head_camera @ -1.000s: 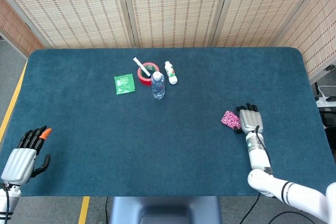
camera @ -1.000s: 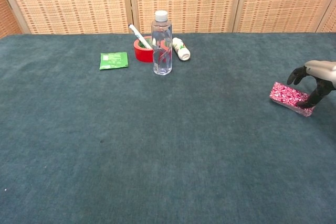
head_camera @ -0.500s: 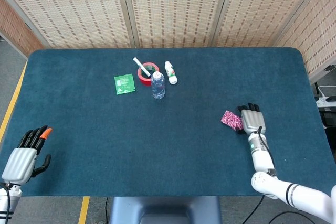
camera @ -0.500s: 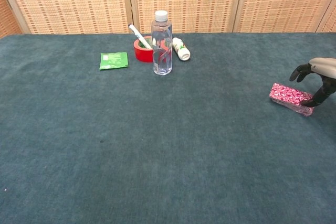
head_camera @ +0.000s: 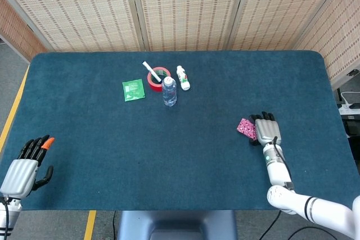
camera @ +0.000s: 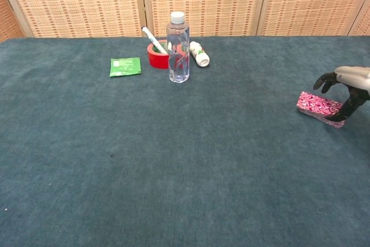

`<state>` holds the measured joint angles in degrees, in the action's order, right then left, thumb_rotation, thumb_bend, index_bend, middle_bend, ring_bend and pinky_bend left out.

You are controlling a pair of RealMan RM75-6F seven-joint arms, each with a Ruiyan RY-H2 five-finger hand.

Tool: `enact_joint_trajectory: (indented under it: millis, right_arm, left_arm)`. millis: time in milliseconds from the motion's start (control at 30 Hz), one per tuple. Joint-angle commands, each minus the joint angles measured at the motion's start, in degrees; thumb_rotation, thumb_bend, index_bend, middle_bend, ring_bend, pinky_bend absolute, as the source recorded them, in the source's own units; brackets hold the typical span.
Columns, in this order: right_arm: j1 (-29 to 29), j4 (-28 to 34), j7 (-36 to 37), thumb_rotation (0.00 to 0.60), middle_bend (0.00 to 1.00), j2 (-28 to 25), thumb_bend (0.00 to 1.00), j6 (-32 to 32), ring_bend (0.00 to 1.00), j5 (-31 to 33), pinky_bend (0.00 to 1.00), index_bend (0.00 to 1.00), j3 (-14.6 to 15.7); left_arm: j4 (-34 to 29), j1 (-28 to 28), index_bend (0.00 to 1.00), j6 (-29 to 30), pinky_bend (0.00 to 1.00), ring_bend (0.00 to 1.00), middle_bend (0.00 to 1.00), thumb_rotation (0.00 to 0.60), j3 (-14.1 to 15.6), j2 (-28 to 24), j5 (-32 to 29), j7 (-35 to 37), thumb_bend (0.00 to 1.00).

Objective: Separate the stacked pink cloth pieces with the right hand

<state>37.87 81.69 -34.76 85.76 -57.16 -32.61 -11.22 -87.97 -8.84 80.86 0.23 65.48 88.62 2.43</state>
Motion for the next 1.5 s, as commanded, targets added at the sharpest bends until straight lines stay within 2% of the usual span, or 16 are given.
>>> enact_joint_trajectory:
  millis: [33, 267, 567, 1033, 1200, 1500]
  right_arm:
    - [0.51, -0.37, -0.57, 0.6, 0.18, 0.37, 0.2, 0.33, 0.03, 0.99, 0.0, 0.18, 0.05]
    - [0.95, -0.95, -0.56, 0.6, 0.18, 1.27, 0.2, -0.57, 0.05, 1.28, 0.0, 0.19, 0.03]
    - [1.19, -1.54, -1.35, 0.6, 0.19, 2.09, 0.2, -1.8, 0.07, 1.2, 0.0, 0.25, 0.41]
    - [1.53, -2.4, -1.44, 0.6, 0.19, 2.85, 0.2, -1.41, 0.08, 1.67, 0.0, 0.24, 0.19]
    - [1.5, -2.78, -1.52, 0.6, 0.23, 3.13, 0.2, -1.89, 0.14, 1.4, 0.0, 0.3, 0.25]
    - [1.36, -2.83, -1.58, 0.6, 0.27, 3.32, 0.2, -2.31, 0.19, 1.27, 0.0, 0.35, 0.17]
  left_arm:
    - [0.34, -0.19, 0.0, -0.34, 0.07, 0.0, 0.0, 0.6, -0.1, 0.19, -0.16, 0.04, 0.51]
    - [0.06, -0.29, 0.0, -0.46, 0.07, 0.0, 0.0, 0.6, -0.17, 0.13, -0.27, -0.14, 0.51]
    - [-0.09, -0.35, 0.0, -0.6, 0.07, 0.0, 0.0, 0.6, -0.01, 0.05, -0.09, -0.12, 0.51]
    - [-0.24, -0.7, 0.0, -1.27, 0.07, 0.0, 0.0, 0.6, -0.06, -0.14, -0.34, -0.09, 0.51]
    - [-0.29, -0.58, 0.0, -1.22, 0.07, 0.0, 0.0, 0.6, 0.02, -0.14, -0.45, -0.21, 0.51]
    - [-0.25, -0.42, 0.0, -0.81, 0.07, 0.0, 0.0, 0.6, -0.11, -0.2, -0.52, -0.05, 0.51]
